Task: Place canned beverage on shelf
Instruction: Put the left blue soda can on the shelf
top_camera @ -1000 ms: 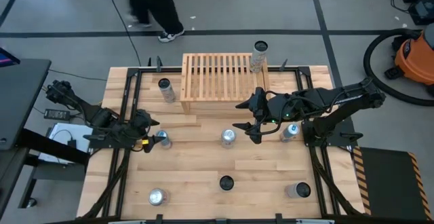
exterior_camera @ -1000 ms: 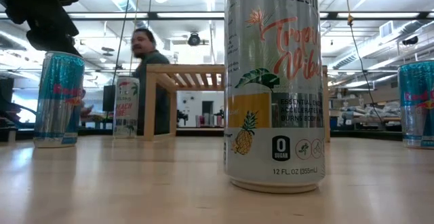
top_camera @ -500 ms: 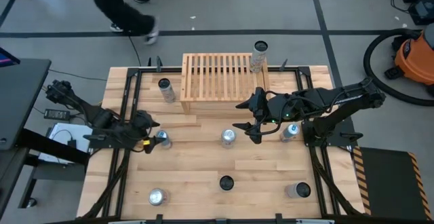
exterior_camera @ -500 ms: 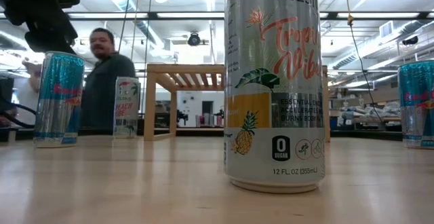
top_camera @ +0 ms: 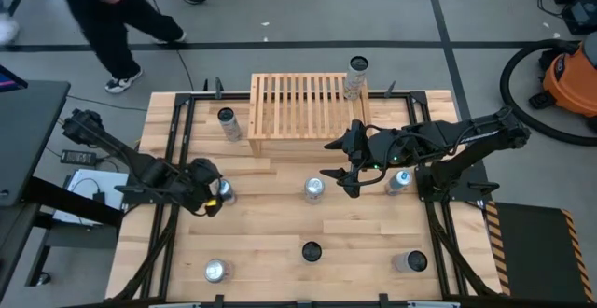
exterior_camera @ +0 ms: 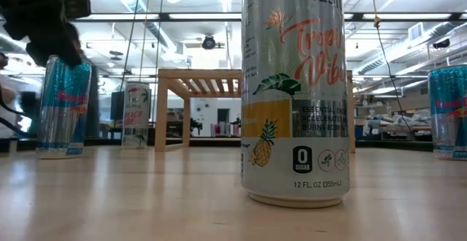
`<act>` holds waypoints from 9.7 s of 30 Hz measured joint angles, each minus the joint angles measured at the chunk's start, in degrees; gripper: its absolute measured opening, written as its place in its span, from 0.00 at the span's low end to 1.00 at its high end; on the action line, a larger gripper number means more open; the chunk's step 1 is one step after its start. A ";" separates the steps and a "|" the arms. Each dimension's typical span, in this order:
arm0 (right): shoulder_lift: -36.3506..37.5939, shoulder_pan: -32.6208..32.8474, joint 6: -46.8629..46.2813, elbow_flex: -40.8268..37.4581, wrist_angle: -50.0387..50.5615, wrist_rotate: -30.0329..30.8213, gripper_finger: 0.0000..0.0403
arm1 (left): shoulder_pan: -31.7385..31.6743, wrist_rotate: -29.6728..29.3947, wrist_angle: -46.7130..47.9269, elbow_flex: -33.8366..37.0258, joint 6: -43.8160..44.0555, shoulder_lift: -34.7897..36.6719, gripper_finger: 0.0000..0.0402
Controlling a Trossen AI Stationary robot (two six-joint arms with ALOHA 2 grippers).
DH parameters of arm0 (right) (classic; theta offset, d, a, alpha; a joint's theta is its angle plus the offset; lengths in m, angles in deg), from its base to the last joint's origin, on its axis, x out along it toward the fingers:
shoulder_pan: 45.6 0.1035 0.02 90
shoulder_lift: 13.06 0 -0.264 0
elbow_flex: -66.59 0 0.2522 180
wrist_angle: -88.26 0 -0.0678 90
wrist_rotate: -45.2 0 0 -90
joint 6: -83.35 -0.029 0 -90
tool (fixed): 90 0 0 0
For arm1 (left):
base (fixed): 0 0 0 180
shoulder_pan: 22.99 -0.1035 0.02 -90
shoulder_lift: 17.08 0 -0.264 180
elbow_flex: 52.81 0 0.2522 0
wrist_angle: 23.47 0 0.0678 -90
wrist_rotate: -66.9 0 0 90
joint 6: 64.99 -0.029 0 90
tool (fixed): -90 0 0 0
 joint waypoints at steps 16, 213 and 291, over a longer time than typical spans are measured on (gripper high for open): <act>0.00 -0.01 0.00 0.00 0.02 0.00 0.82 | -0.07 2.23 1.25 0.02 -0.17 -3.84 0.96; -21.66 -15.32 25.14 -0.02 -30.21 14.91 0.57 | -53.46 43.95 -3.13 -54.29 -74.92 -32.74 0.87; -21.45 -27.35 -8.03 -6.86 -21.54 40.73 0.58 | -56.61 40.08 -1.41 -54.25 -72.58 -25.00 0.88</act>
